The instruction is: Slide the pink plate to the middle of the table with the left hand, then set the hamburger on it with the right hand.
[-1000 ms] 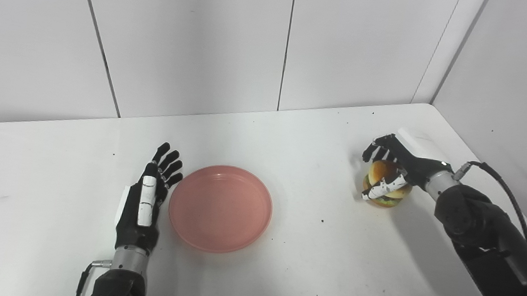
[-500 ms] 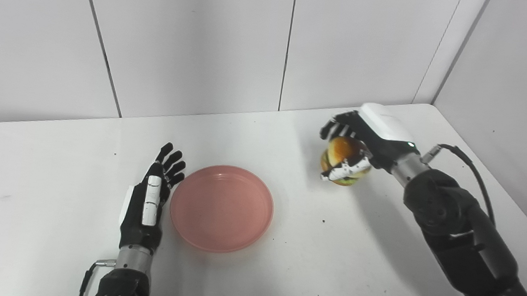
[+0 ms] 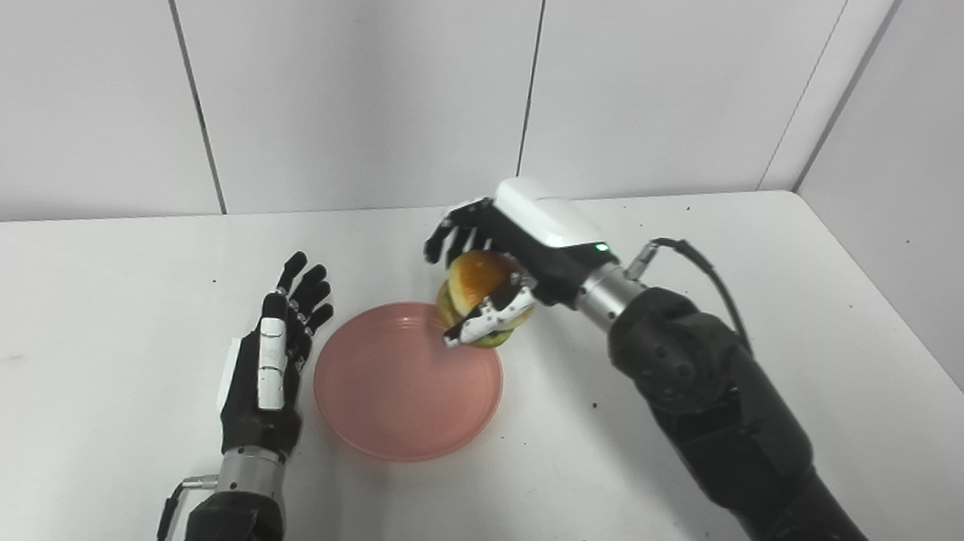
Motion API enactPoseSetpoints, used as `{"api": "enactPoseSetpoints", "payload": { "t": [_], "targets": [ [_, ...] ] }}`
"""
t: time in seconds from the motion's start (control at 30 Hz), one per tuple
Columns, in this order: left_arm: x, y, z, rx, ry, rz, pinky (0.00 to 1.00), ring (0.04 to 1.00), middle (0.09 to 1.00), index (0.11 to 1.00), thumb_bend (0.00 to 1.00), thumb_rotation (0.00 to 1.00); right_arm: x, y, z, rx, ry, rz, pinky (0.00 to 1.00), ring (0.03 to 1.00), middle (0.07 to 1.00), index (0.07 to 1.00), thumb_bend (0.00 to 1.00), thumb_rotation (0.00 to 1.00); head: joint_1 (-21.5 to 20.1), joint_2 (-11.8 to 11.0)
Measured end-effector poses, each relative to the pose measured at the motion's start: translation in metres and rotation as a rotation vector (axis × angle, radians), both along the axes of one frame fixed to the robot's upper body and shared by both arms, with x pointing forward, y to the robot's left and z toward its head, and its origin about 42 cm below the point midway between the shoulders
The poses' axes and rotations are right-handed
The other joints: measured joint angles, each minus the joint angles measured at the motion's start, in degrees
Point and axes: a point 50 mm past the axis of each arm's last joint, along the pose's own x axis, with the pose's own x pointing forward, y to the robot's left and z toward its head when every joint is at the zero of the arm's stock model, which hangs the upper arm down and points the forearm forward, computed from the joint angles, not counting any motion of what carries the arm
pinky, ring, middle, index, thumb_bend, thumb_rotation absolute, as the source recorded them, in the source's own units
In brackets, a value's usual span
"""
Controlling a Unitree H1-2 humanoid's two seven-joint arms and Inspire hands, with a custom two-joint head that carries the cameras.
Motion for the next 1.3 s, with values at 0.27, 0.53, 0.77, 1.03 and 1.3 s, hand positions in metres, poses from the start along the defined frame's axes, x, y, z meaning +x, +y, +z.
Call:
{"api": "enactPoseSetpoints", "payload": {
  "t": [0.27, 0.53, 0.77, 1.03, 1.3],
  "targets": [
    [0.0, -0.002, -0.001, 0.012, 0.013, -0.01, 0.91, 0.933, 0.935, 0.928, 0.76, 1.0, 0.009, 0.028, -0.032, -0.04, 0.138, 0.049, 0.35, 0.408, 0.498, 0.515, 0.52, 0.0, 1.8, 0.4],
    [-0.003, -0.009, 0.0, 0.046, 0.034, -0.033, 0.95, 0.959, 0.961, 0.957, 0.74, 1.0, 0.02, 0.029, -0.064, -0.089, 0.231, 0.033, 0.36, 0.416, 0.512, 0.504, 0.52, 0.0, 3.7, 0.7],
    [-0.004, -0.011, -0.001, 0.065, 0.034, -0.03, 0.96, 0.954, 0.96, 0.957, 0.74, 1.0, 0.023, 0.031, -0.073, -0.082, 0.209, 0.055, 0.36, 0.423, 0.516, 0.494, 0.52, 0.0, 4.6, 0.7],
    [-0.005, -0.012, -0.001, 0.066, 0.034, -0.03, 0.98, 0.963, 0.964, 0.96, 0.75, 1.0, 0.025, 0.029, -0.082, -0.055, 0.133, 0.083, 0.47, 0.562, 0.586, 0.629, 0.62, 0.07, 5.0, 0.7],
    [-0.006, -0.013, -0.001, 0.066, 0.03, -0.033, 0.9, 0.958, 0.954, 0.961, 0.7, 1.0, 0.011, 0.019, -0.097, 0.051, 0.147, 0.09, 0.85, 0.938, 0.961, 0.904, 0.69, 0.41, 5.7, 0.5]
  ]
}}
